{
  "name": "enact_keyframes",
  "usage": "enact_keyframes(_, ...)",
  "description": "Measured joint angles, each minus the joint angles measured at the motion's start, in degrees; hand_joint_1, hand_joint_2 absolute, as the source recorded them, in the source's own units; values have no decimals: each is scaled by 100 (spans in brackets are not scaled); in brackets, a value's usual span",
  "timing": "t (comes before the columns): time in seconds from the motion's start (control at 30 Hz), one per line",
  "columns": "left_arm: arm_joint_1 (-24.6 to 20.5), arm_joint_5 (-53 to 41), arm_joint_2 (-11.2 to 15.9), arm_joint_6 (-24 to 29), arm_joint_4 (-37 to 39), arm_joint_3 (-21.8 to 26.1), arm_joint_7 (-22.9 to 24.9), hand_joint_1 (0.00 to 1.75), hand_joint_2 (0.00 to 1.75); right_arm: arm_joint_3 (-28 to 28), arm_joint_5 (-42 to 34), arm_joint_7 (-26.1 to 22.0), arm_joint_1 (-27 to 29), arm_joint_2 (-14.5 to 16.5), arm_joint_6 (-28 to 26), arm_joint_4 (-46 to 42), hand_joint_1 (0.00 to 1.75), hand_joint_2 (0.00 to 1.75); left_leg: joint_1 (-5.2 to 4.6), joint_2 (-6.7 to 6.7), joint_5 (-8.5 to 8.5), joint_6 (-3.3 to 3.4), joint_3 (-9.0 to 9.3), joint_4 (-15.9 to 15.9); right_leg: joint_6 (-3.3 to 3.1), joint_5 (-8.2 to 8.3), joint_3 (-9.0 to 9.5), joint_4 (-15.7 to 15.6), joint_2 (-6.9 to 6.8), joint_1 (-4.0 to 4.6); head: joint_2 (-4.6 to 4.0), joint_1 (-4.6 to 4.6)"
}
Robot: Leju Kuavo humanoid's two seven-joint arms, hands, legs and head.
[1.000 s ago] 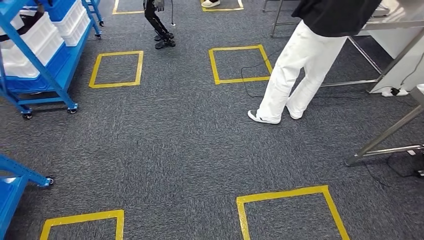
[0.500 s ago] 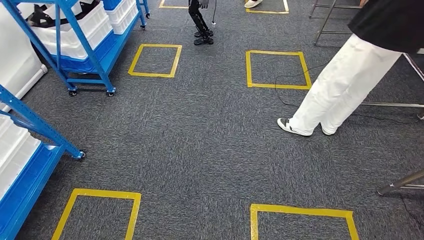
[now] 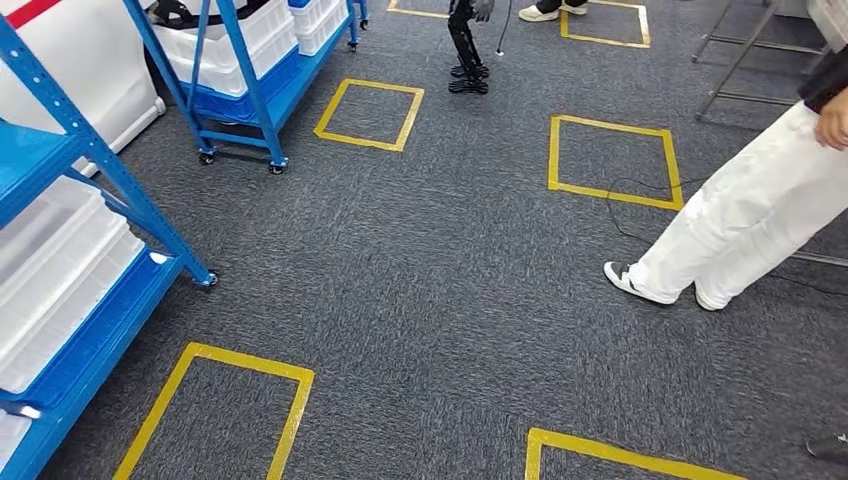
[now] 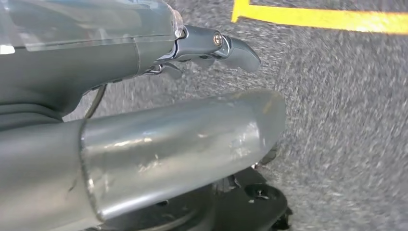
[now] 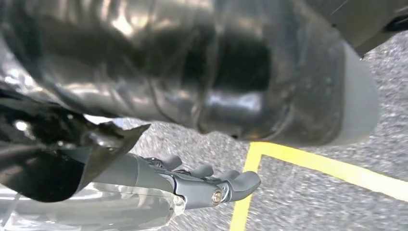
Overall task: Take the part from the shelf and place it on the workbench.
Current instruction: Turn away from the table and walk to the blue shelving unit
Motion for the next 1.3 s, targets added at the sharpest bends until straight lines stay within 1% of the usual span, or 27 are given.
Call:
enact_keyframes(0.03,-3,-1,-3,1,0,0,-1,0,0,-1,1,-3,0,-1,0,5,0,0,-4,-76,-2,-19,-6,9,-22,128,125,-304,105,4,0,0)
enact_keyframes(0.1,-1,-4,-7,2,0,0,-2,0,0,-2,4,-8,-13,-2,0,17,0,0,3,-188,4,-81,-38,16,-56,175,213,-538,199,29,0,0)
enact_keyframes(0.17,19,-5,-5,4,0,0,-2,0,0,0,8,-11,-33,1,1,20,0,0,22,-238,6,-152,-74,21,-106,207,229,-585,70,34,0,-1)
enact_keyframes(0.23,27,-5,-4,5,0,1,-2,0,0,2,9,-17,-36,6,1,21,0,0,18,3,-154,-205,-182,236,-189,243,260,-662,-76,13,0,-3)
enact_keyframes(0.3,9,-5,-4,6,0,2,-3,0,0,2,8,-24,-26,8,2,27,0,0,25,318,-533,-258,-489,875,-245,249,268,-700,-245,13,0,-6)
enact_keyframes(0.33,1,-5,-4,7,0,2,-3,0,0,2,4,-25,-21,8,3,32,0,0,38,378,-710,-290,-676,1258,-252,242,265,-699,-338,19,0,-6)
enact_keyframes(0.37,2,-5,-4,8,0,2,-4,0,0,4,-14,-16,-18,8,3,37,0,0,54,404,-802,-318,-806,1537,-252,234,263,-698,-425,22,0,-7)
enact_keyframes(0.4,11,-6,-4,10,0,2,-4,0,0,16,-46,6,-15,8,-2,41,0,0,70,425,-788,-342,-842,1633,-245,224,265,-696,-508,23,0,-7)
enact_keyframes(0.43,20,-6,-3,14,0,2,-4,0,0,40,-90,35,-9,8,-12,40,0,0,85,454,-666,-359,-757,1489,-232,212,275,-693,-582,21,0,-7)
enact_keyframes(0.47,26,-6,-2,17,0,2,-5,0,0,79,-139,73,4,9,-25,36,0,0,97,517,-476,-368,-564,1143,-213,195,291,-686,-651,19,0,-7)
enact_keyframes(0.5,24,-6,-2,20,0,2,-6,0,0,126,-178,107,19,8,-38,27,0,0,100,647,-308,-364,-335,715,-186,173,308,-674,-716,21,0,-7)
enact_keyframes(0.57,5,-6,-1,22,0,2,-9,0,0,205,-219,144,45,8,-48,10,0,0,78,824,-115,-303,-16,126,-115,122,344,-640,-828,42,0,-5)
enact_keyframes(0.6,1,-6,0,22,0,2,-10,0,0,233,-226,150,50,6,-49,1,0,0,59,850,-111,-262,22,38,-81,106,361,-631,-872,54,0,-5)
enact_keyframes(0.67,14,-3,7,31,0,4,-11,0,0,275,-230,152,51,3,-50,-26,0,0,47,734,-98,-179,18,29,-12,80,397,-627,-924,46,0,-6)
enact_keyframes(0.73,20,6,10,55,0,9,-11,0,0,301,-220,154,56,1,-51,-56,0,0,61,622,-67,-101,33,-7,57,-72,357,-461,-689,16,0,-5)
enact_keyframes(0.8,3,13,4,87,0,12,-16,0,0,305,-211,163,75,-2,-49,-74,0,0,63,507,-42,-38,33,-23,85,-429,88,136,-343,1,0,-3)
enact_keyframes(0.83,-5,13,1,99,0,12,-18,0,0,307,-213,173,90,-4,-48,-81,0,0,54,442,-38,-20,25,-20,81,-611,-110,533,-263,2,0,-4)
enact_keyframes(0.87,-8,14,-1,107,0,14,-20,0,0,311,-214,192,105,-6,-48,-93,0,0,44,371,-38,-11,24,-18,75,-712,-284,862,-235,4,0,-4)
enact_keyframes(0.9,-6,14,-2,114,0,16,-21,0,0,320,-216,219,123,-7,-48,-113,0,0,36,289,-38,-7,28,-16,63,-695,-385,1019,-226,5,0,-4)
enact_keyframes(0.93,-2,14,-2,119,0,17,-20,0,0,331,-216,248,140,-8,-48,-139,0,0,32,203,-40,-8,38,-14,47,-554,-383,947,-215,5,0,-4)
enact_keyframes(0.97,0,16,-2,124,0,19,-19,0,0,344,-215,277,156,-9,-48,-171,0,0,30,115,-43,-11,54,-13,24,-328,-286,674,-187,6,0,-4)
enact_keyframes(1.03,-5,19,-14,127,2,20,-13,0,0,366,-213,321,188,-11,-48,-219,0,0,31,-44,-54,-29,62,-5,-32,105,17,-117,85,4,0,-5)
enact_keyframes(1.1,-14,18,-30,139,4,20,4,0,0,379,-200,348,209,-15,-48,-245,0,0,46,-173,-55,-82,30,3,-66,250,171,-530,310,15,0,-5)
enact_keyframes(1.17,-4,14,-34,155,8,23,21,0,0,383,-171,336,207,-16,-48,-258,0,0,66,-295,-41,-170,-9,-9,-94,248,191,-578,234,24,0,-5)
enact_keyframes(1.2,4,14,-33,160,11,25,18,0,0,384,-155,314,201,-14,-48,-261,0,0,68,-254,-60,-203,-23,13,-118,261,211,-618,163,18,0,-5)
enact_keyframes(1.23,7,16,-33,163,15,28,12,0,0,384,-142,286,199,-10,-48,-261,0,0,61,-132,-127,-234,-69,100,-152,274,236,-662,81,7,0,-7)
enact_keyframes(1.3,-11,23,-33,167,21,30,-11,0,0,385,-129,249,206,-2,-48,-260,0,0,51,230,-441,-274,-314,618,-207,284,272,-717,-111,1,0,-9)
